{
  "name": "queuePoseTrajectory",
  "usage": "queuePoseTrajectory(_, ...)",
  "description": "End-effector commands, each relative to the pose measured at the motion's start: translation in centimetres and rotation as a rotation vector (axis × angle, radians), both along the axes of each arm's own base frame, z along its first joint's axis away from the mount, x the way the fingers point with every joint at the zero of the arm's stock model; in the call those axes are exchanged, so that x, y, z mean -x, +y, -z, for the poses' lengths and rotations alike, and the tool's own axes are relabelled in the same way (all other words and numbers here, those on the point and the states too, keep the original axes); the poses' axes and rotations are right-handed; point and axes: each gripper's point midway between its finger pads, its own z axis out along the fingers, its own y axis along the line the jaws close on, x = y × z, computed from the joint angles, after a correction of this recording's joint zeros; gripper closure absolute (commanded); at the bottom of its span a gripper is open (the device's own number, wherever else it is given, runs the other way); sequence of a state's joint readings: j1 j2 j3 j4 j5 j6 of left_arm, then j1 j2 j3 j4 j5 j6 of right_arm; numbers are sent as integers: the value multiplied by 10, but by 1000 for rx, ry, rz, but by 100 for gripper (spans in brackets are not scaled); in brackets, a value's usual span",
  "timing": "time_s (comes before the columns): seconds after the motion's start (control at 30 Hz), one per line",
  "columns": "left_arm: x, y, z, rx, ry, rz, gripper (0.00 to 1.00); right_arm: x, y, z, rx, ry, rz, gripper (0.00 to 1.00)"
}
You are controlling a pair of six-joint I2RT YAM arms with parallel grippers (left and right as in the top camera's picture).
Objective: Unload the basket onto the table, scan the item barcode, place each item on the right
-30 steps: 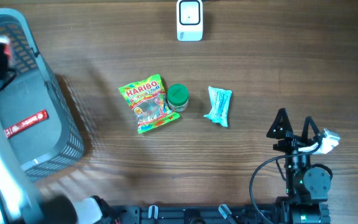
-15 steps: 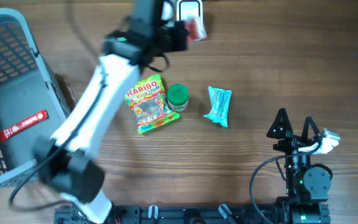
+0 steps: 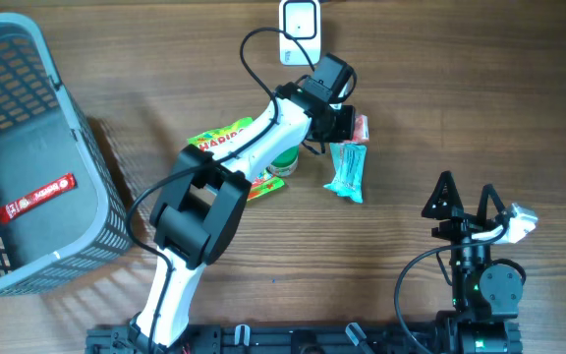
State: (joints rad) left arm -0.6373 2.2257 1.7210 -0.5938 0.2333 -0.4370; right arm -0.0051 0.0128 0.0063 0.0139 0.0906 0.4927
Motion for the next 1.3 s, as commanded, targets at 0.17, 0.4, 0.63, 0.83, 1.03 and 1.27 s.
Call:
queuePoseTrajectory(0.17, -16, 16, -112, 75, -212, -11, 0, 1, 0, -2, 15, -8, 2, 0)
queuePoseTrajectory(0.4, -2, 225, -341, 4, -582, -469, 0, 1, 0, -2, 15, -8, 3, 0)
queuePoseTrajectory(0.63, 96, 472, -318, 107, -233, -1619, 0, 1, 0, -2, 14, -8, 3, 0)
queuePoseTrajectory(0.83, 138, 548, -226, 68, 2, -1926, 0, 1, 0, -2, 15, -8, 2, 0)
queuePoseTrajectory(1.03, 118, 585, -115, 11, 175, -1981, 0, 1, 0, -2, 15, -8, 3, 0)
queuePoseTrajectory(1.27, 103, 597, -13, -68, 406, -1968, 3, 1, 0, -2, 15, -8, 2, 0)
